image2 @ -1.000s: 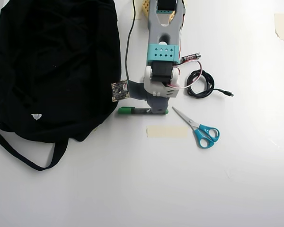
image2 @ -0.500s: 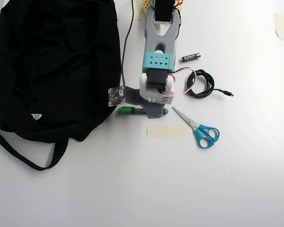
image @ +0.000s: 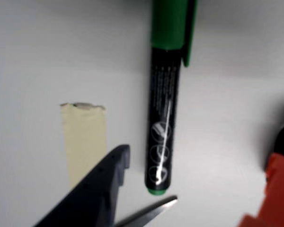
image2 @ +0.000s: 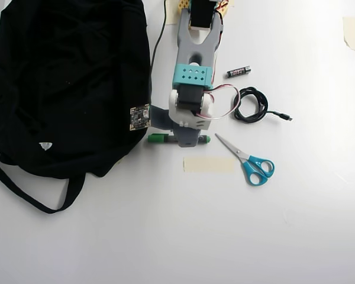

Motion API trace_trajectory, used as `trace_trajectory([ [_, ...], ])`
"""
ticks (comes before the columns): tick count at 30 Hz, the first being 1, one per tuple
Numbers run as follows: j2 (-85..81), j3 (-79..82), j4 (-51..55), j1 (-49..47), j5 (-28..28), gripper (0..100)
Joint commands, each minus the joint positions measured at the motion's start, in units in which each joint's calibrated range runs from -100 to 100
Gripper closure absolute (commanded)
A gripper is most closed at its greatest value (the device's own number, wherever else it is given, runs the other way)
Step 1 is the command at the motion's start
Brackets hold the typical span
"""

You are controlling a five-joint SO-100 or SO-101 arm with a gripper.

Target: Put the green marker into the black bag

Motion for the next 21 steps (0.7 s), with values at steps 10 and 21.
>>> trace_trajectory([
  [10, -0.6, -2.3, 0.0, -0.7, -3.5, 65],
  [21, 5.1, -7.0, -0.7, -1.4, -3.0, 65],
])
